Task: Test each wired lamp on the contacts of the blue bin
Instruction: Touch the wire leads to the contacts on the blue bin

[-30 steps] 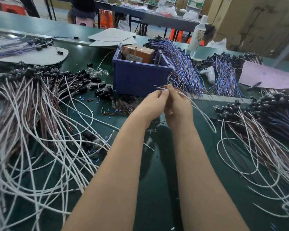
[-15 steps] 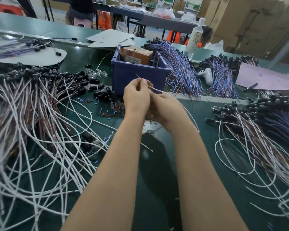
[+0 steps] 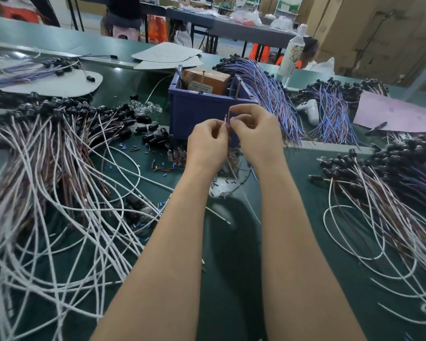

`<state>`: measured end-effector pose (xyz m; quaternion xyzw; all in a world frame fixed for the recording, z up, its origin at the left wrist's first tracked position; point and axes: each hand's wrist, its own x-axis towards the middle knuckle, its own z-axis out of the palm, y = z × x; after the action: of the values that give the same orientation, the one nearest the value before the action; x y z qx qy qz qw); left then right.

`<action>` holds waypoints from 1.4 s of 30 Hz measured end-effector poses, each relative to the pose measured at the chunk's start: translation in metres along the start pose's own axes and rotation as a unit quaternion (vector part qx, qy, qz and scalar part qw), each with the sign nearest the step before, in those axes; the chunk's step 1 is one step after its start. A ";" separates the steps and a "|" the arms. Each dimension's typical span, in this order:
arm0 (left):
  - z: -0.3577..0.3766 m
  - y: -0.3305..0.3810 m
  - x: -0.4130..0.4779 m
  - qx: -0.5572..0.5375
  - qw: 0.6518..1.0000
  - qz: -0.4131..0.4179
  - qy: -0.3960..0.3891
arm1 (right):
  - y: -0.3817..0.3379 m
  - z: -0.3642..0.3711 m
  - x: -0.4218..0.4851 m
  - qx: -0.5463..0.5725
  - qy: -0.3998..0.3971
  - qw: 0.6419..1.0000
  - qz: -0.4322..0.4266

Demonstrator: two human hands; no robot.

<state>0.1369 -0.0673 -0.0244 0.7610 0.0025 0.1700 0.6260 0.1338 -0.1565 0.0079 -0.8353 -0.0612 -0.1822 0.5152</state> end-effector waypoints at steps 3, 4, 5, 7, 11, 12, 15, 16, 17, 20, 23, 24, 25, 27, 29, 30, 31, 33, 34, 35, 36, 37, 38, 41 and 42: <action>-0.001 0.003 -0.002 0.057 0.998 0.012 -0.016 | 0.004 -0.002 0.002 -0.039 -0.006 0.999 -0.029; -0.002 0.004 -0.002 0.081 0.996 0.018 -0.019 | 0.005 -0.003 0.003 -0.049 -0.008 0.998 -0.035; -0.002 0.005 -0.003 0.103 0.994 0.025 -0.022 | 0.006 -0.004 0.004 -0.055 -0.009 0.998 -0.040; -0.004 0.007 -0.003 0.137 0.990 0.036 -0.027 | 0.008 -0.006 0.006 -0.064 -0.009 0.997 -0.041; -0.005 0.010 -0.003 0.175 0.982 0.058 -0.034 | 0.013 -0.008 0.009 -0.050 -0.003 0.999 -0.006; -0.005 0.010 -0.003 0.183 0.981 0.061 -0.036 | 0.015 -0.008 0.009 -0.041 -0.003 0.999 0.005; -0.003 0.010 -0.004 0.203 0.976 0.063 -0.037 | 0.018 -0.008 0.010 -0.023 -0.002 0.999 0.031; -0.003 0.010 -0.004 0.208 0.975 0.063 -0.037 | 0.018 -0.008 0.010 -0.018 -0.002 0.999 0.037; -0.003 0.010 -0.004 0.213 0.974 0.064 -0.038 | 0.019 -0.008 0.010 -0.016 -0.002 0.999 0.041; -0.002 0.010 -0.005 0.226 0.971 0.067 -0.041 | 0.019 -0.007 0.009 -0.025 0.002 0.999 0.043; -0.001 0.010 -0.007 0.229 0.970 0.067 -0.039 | 0.017 -0.005 0.009 -0.051 0.012 0.998 0.035; -0.001 0.010 -0.007 0.230 0.970 0.066 -0.039 | 0.016 -0.004 0.008 -0.061 0.013 0.998 0.033; -0.001 0.010 -0.007 0.231 0.970 0.065 -0.039 | 0.015 -0.003 0.008 -0.068 0.013 0.997 0.033; -0.001 0.010 -0.007 0.236 0.969 0.063 -0.042 | 0.015 -0.002 0.008 -0.080 0.004 0.996 0.033; -0.001 0.009 -0.007 0.238 0.968 0.061 -0.044 | 0.017 0.000 0.008 -0.074 -0.003 0.997 0.039; -0.001 0.009 -0.007 0.238 0.968 0.061 -0.044 | 0.018 0.000 0.007 -0.056 -0.005 0.997 0.047; -0.001 0.008 -0.007 0.238 0.969 0.060 -0.045 | 0.020 0.000 0.007 -0.030 -0.006 0.998 0.057; 0.000 0.009 -0.007 0.235 0.969 0.057 -0.048 | 0.024 0.001 0.006 0.020 -0.008 0.997 0.077; 0.000 0.009 -0.007 0.233 0.970 0.057 -0.049 | 0.025 0.001 0.006 0.034 -0.008 0.996 0.084; 0.001 0.009 -0.007 0.231 0.970 0.059 -0.050 | 0.026 0.002 0.006 0.045 -0.008 0.995 0.090; 0.001 0.009 -0.007 0.230 0.970 0.060 -0.049 | 0.027 0.003 0.006 0.060 -0.007 0.994 0.096; 0.001 0.008 -0.007 0.229 0.971 0.060 -0.047 | 0.028 0.004 0.006 0.080 -0.003 0.992 0.100; 0.001 0.008 -0.007 0.228 0.971 0.058 -0.044 | 0.028 0.004 0.006 0.101 0.006 0.989 0.104; -0.001 0.007 -0.007 0.222 0.974 0.045 -0.029 | 0.028 0.001 0.007 0.144 0.037 0.983 0.112; -0.002 0.007 -0.007 0.217 0.975 0.043 -0.026 | 0.028 0.000 0.006 0.156 0.042 0.980 0.116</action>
<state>0.1286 -0.0686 -0.0196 0.8821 -0.0093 0.1723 0.4384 0.1478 -0.1696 -0.0133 -0.7378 0.0301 -0.1445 0.6587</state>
